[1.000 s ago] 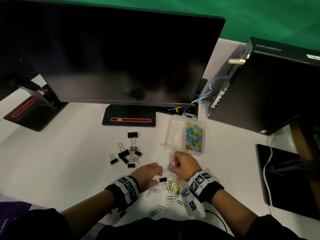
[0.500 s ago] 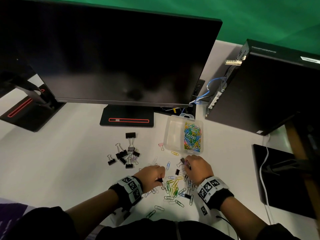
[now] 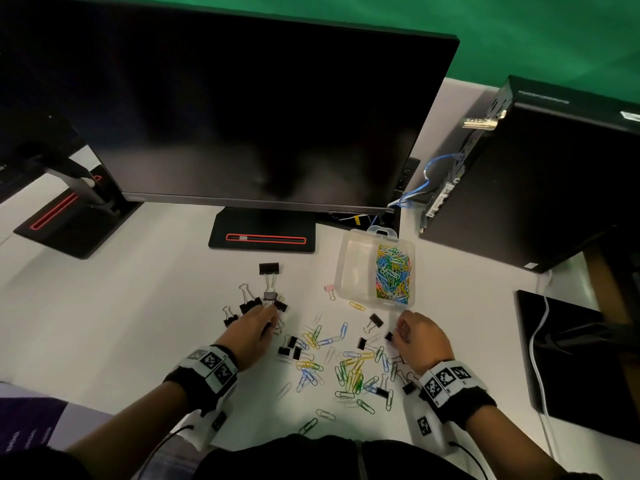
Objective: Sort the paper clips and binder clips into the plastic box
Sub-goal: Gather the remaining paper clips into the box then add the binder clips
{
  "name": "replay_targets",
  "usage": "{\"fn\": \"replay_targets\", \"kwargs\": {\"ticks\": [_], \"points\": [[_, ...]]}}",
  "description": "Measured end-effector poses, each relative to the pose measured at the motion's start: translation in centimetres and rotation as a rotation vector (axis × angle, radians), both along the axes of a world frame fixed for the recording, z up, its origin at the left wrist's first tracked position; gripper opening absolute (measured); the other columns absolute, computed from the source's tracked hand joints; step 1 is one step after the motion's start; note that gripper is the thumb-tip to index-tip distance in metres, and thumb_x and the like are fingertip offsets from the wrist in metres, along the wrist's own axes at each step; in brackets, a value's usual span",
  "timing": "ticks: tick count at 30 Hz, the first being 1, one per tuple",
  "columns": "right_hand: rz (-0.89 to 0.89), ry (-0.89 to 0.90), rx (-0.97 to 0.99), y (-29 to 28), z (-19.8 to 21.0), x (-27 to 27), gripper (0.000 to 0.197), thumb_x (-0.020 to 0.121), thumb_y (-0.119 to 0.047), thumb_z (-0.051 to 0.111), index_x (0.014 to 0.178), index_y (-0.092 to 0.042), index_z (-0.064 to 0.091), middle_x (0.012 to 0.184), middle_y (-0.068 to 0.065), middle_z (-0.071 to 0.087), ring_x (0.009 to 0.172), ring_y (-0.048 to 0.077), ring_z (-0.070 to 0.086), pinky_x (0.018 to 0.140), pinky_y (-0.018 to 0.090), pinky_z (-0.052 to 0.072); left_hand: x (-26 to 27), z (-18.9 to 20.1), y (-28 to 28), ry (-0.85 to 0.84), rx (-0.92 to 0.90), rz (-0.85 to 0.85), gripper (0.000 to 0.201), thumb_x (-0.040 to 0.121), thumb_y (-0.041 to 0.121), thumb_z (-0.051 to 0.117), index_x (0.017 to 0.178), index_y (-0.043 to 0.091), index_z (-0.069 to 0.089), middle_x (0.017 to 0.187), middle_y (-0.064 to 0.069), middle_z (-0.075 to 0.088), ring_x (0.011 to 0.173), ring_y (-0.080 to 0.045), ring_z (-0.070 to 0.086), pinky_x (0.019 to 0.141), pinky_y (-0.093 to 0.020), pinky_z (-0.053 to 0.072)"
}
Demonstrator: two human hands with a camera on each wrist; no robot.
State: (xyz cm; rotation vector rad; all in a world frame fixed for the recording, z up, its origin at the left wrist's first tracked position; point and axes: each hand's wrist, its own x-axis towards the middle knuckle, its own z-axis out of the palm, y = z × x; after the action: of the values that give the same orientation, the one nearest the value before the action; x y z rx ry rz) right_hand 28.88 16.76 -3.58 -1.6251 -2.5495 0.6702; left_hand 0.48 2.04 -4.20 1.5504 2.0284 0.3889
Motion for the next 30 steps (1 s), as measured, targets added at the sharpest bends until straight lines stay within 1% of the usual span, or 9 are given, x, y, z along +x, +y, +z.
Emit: {"fn": "replay_targets", "kwargs": {"ticks": [4, 6, 8, 10, 15, 18, 22, 26, 30], "points": [[-0.041, -0.02, 0.032, 0.5, -0.3, 1.3, 0.007, 0.078, -0.013, 0.06, 0.083, -0.007, 0.059, 0.081, 0.013, 0.064, 0.078, 0.031, 0.057, 0.062, 0.034, 0.047, -0.2, -0.5, -1.0, 0.034, 0.007, 0.011, 0.004, 0.09, 0.017, 0.045, 0.089, 0.02, 0.044, 0.092, 0.002, 0.045, 0.074, -0.019, 0.05, 0.068, -0.027, 0.043], [-0.041, -0.061, 0.051, 0.7, -0.7, 1.6, 0.006, 0.079, -0.011, 0.058, 0.081, -0.007, 0.061, 0.081, 0.014, 0.064, 0.08, 0.032, 0.057, 0.062, 0.035, 0.048, -0.2, -0.6, -1.2, 0.063, 0.033, -0.005, 0.006, 0.089, 0.021, 0.05, 0.094, 0.019, 0.05, 0.099, 0.0, 0.046, 0.075, -0.019, 0.05, 0.07, -0.027, 0.046], [-0.03, -0.082, 0.057, 0.8, -0.9, 1.6, 0.006, 0.077, -0.01, 0.059, 0.079, -0.006, 0.062, 0.083, 0.014, 0.063, 0.083, 0.033, 0.056, 0.062, 0.036, 0.048, -0.2, -0.6, -1.3, 0.087, 0.037, -0.006, 0.02, 0.086, 0.028, 0.055, 0.102, 0.015, 0.054, 0.11, -0.001, 0.045, 0.085, -0.019, 0.053, 0.078, -0.03, 0.051], [-0.028, -0.068, 0.076, 0.7, -0.8, 1.3, 0.005, 0.075, -0.009, 0.062, 0.077, -0.005, 0.063, 0.085, 0.015, 0.061, 0.086, 0.034, 0.055, 0.062, 0.036, 0.048, 0.0, -0.4, -1.2, 0.091, 0.056, 0.005, 0.031, 0.082, 0.035, 0.06, 0.106, 0.017, 0.054, 0.116, -0.001, 0.043, 0.097, -0.019, 0.051, 0.086, -0.032, 0.05], [0.144, -0.03, 0.02, -1.1, 0.4, -1.3, 0.014, 0.081, -0.015, 0.057, 0.094, -0.01, 0.062, 0.101, 0.008, 0.058, 0.098, 0.026, 0.052, 0.071, 0.034, 0.047, 1.6, 0.5, -0.8, 0.072, 0.003, -0.129, 0.04, 0.082, 0.039, 0.059, 0.117, 0.022, 0.049, 0.122, 0.001, 0.043, 0.112, -0.015, 0.043, 0.098, -0.03, 0.043], [0.285, -0.029, -0.041, -2.3, 0.8, -3.8, 0.019, 0.083, -0.015, 0.052, 0.1, -0.011, 0.06, 0.106, 0.008, 0.056, 0.103, 0.025, 0.049, 0.078, 0.034, 0.046, 2.6, 0.5, -0.5, 0.057, -0.069, -0.181, 0.044, 0.083, 0.041, 0.058, 0.123, 0.027, 0.046, 0.123, 0.001, 0.042, 0.112, -0.014, 0.042, 0.097, -0.029, 0.044], [0.304, 0.048, -0.076, -2.8, 0.5, -6.4, 0.026, 0.083, -0.011, 0.052, 0.108, -0.008, 0.059, 0.119, 0.011, 0.051, 0.111, 0.027, 0.049, 0.09, 0.035, 0.047, 3.3, 0.0, -0.3, 0.108, -0.095, -0.194, 0.045, 0.082, 0.049, 0.056, 0.121, 0.027, 0.049, 0.122, 0.0, 0.04, 0.113, -0.015, 0.039, 0.091, -0.028, 0.046], [0.352, -0.031, -0.092, -3.0, 0.1, -8.0, 0.046, 0.088, -0.013, 0.046, 0.134, -0.009, 0.04, 0.148, 0.012, 0.028, 0.136, 0.025, 0.028, 0.112, 0.031, 0.027, 3.3, -0.2, -0.2, 0.126, -0.077, -0.185, 0.038, 0.084, 0.043, 0.058, 0.115, 0.021, 0.054, 0.122, -0.002, 0.041, 0.115, -0.017, 0.038, 0.09, -0.027, 0.043], [0.39, -0.096, -0.092, -3.3, -0.5, -8.4, 0.051, 0.091, -0.013, 0.041, 0.14, -0.008, 0.027, 0.149, 0.012, 0.025, 0.137, 0.026, 0.023, 0.114, 0.032, 0.021, 2.5, -0.5, -0.2, 0.06, -0.012, -0.142, 0.03, 0.086, 0.029, 0.059, 0.113, 0.017, 0.057, 0.12, -0.002, 0.047, 0.113, -0.016, 0.044, 0.096, -0.024, 0.042]]}}
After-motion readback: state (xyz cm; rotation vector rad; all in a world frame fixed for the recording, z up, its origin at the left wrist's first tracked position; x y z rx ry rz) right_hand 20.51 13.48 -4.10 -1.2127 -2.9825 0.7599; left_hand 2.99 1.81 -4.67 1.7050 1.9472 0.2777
